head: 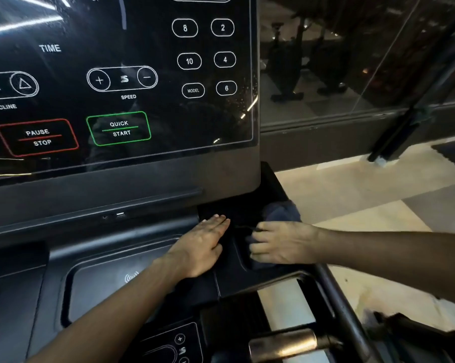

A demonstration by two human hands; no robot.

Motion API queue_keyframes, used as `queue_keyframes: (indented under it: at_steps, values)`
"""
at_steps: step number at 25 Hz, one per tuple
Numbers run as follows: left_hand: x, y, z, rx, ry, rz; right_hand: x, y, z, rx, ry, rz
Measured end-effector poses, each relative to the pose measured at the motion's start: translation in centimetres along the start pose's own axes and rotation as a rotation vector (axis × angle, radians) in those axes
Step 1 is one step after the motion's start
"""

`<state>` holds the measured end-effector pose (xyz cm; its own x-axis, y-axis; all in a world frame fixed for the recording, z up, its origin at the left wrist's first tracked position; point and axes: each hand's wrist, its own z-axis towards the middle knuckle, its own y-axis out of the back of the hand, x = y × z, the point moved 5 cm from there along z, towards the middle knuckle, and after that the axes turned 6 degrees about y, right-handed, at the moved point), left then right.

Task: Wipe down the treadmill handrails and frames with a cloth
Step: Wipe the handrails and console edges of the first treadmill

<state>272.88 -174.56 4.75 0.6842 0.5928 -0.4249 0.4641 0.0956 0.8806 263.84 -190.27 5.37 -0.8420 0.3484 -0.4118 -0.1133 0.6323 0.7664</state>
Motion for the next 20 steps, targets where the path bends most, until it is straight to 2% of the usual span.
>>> queue_keyframes:
  at_steps: [2, 3, 4, 7, 10, 14, 16, 20]
  values:
    - [-0.1, -0.2, 0.1, -0.033, 0.007, 0.011, -0.2, -0.9, 0.4, -0.119, 0.155, -0.134]
    - [-0.2, -0.3, 0.1, -0.037, 0.012, 0.015, -0.1, -1.8, 1.3, -0.132, 0.231, -0.183]
    - [-0.2, -0.5, 0.1, -0.038, 0.017, 0.017, 0.0, -2.5, 2.4, -0.074, 0.273, -0.203]
    - [-0.2, -0.8, 0.0, -0.048, 0.016, 0.016, 0.3, -4.5, 4.2, 0.22, 0.168, -0.261]
    - [-0.1, -0.9, -0.1, -0.055, 0.005, 0.0, 1.3, -5.5, 4.7, 0.585, 0.06, -0.302]
    - [0.0, -0.5, -0.4, -0.033, 0.001, -0.008, 1.1, -6.1, 5.6, 0.755, -0.158, -0.006]
    - [-0.2, -0.4, -0.5, -0.026, -0.001, -0.005, 1.4, -4.3, 5.6, 0.804, -0.161, 0.112]
    - [-0.3, -0.4, -0.8, -0.018, 0.006, 0.015, 0.4, 1.3, 5.2, 0.793, -0.147, 0.469]
